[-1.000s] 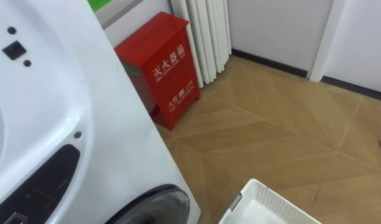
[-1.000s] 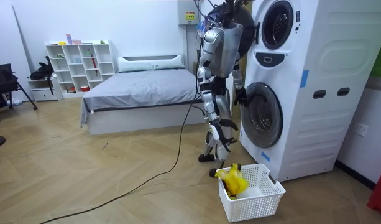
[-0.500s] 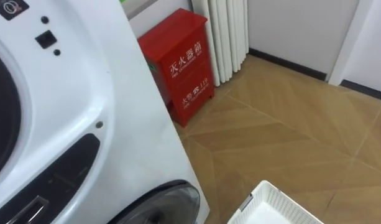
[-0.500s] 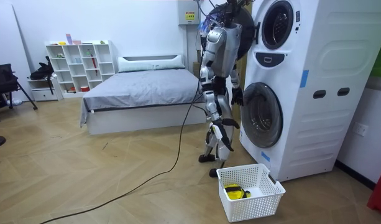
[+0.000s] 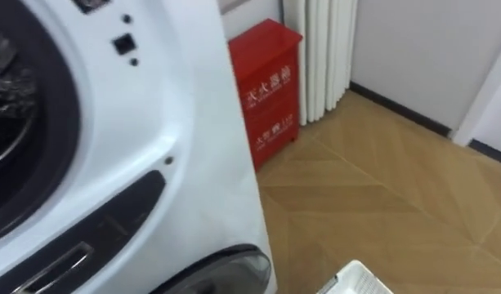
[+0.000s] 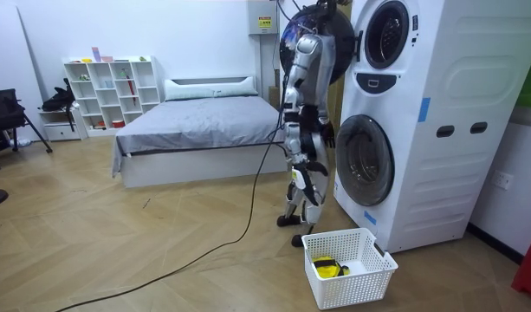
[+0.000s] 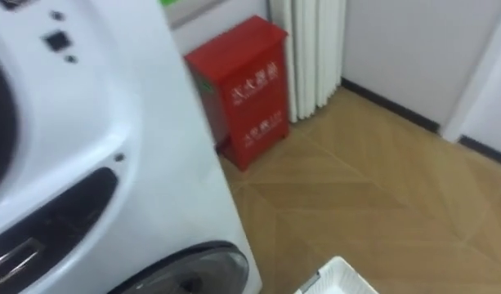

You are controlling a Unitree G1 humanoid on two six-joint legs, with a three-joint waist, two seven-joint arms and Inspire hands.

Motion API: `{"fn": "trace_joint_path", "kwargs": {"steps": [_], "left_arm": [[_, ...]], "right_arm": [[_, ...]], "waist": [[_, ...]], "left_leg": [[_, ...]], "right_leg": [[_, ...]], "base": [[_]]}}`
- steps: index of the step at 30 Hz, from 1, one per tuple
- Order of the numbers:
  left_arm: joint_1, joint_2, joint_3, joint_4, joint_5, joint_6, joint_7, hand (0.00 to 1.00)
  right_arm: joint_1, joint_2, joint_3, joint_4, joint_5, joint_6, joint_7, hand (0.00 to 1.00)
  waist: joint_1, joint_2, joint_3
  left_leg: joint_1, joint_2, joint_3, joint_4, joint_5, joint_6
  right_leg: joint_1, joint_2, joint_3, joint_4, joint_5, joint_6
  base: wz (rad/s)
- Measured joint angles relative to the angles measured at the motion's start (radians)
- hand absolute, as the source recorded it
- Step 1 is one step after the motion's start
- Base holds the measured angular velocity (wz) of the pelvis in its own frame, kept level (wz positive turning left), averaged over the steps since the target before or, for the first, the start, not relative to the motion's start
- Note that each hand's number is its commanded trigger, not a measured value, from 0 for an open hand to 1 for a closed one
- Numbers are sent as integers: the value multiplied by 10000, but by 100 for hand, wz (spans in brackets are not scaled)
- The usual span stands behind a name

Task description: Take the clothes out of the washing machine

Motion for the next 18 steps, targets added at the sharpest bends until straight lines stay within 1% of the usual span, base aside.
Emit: {"fn": "trace_joint_path", "kwargs": {"steps": [1,2,3,4,5,6,8,9,10,11,13,15,16,17,18], "left_arm": [[27,-3,17,-7,26,-2,1,0],[74,-8,174,1,28,-3,2,0],[94,-6,233,14,27,-2,2,0],[122,-12,404,27,66,8,3,0],[123,-14,422,22,260,43,3,0],[117,-23,435,14,328,55,3,0],[145,-34,597,-5,438,112,5,0],[164,-37,637,-11,476,132,5,0],[216,-59,698,-10,515,176,5,0],[282,-110,807,-1,595,222,17,0],[291,-161,972,-2,611,229,74,0],[293,-200,1143,15,603,245,102,0],[297,-215,1167,20,594,265,193,0],[288,-216,1167,19,586,266,293,0],[285,-213,1166,18,585,268,344,0]], "right_arm": [[86,92,3,218,-4,28,30,0],[113,215,2,384,-9,108,61,0],[132,277,7,455,-5,132,71,0],[124,394,10,692,-10,176,88,0],[119,459,22,944,-11,224,90,0],[119,481,21,1079,-10,238,81,0],[129,599,31,1387,-9,396,56,0],[130,628,37,1432,-21,430,56,0],[119,671,47,1446,-93,507,55,0],[87,694,45,1461,-144,592,59,0],[60,735,64,1463,-270,629,64,0],[-46,746,380,1475,-450,638,59,0],[-105,765,596,1480,-487,671,48,0],[-150,774,779,1475,-489,718,-38,0],[-178,773,826,1477,-489,742,-96,0]], "waist": [[34,-90,-15],[56,-214,-15],[54,-262,-26],[89,-382,-32],[184,-479,-38],[263,-532,-43],[567,-729,-31],[608,-764,-37],[670,-824,-22],[777,-870,-46],[861,-918,-48],[1046,-973,-7],[1135,-1005,-18],[1142,-1048,-6],[1138,-1068,0]], "left_leg": [[126,21,-42,-4,0,-1],[221,36,-110,-8,-1,-2],[255,54,-163,-16,-1,-2],[368,69,-303,-78,1,-6],[456,78,-438,-111,10,-21],[512,76,-528,-141,17,-32],[737,80,-661,-207,20,-37],[766,82,-741,-213,20,-37],[866,81,-848,-239,20,-37],[937,74,-944,-251,20,-37],[970,65,-1093,-265,20,-37],[1043,64,-1109,-298,20,-37],[1077,68,-1183,-321,20,-37],[1084,63,-1371,-323,20,-37],[1084,60,-1433,-323,20,-37]], "right_leg": [[205,-41,-146,-69,-44,-6],[387,-87,-291,-132,-85,-19],[490,-95,-369,-225,-83,-21],[661,-107,-515,-353,-81,-32],[818,-133,-657,-488,-77,-38],[916,-135,-695,-558,-73,-37],[1236,-155,-844,-732,-76,-42],[1310,-165,-901,-786,-72,-45],[1482,-183,-989,-900,-62,-44],[1595,-197,-1064,-948,-63,-43],[1755,-241,-1203,-1101,-58,-32],[1862,-249,-1252,-1152,-63,-28],[1951,-246,-1280,-1241,-62,-27],[2024,-268,-1408,-1273,-66,-29],[2046,-281,-1472,-1276,-76,-33]], "base": [[39],[40],[39],[41],[38],[27],[20],[27],[21],[19],[24],[15],[18],[25],[30]]}}
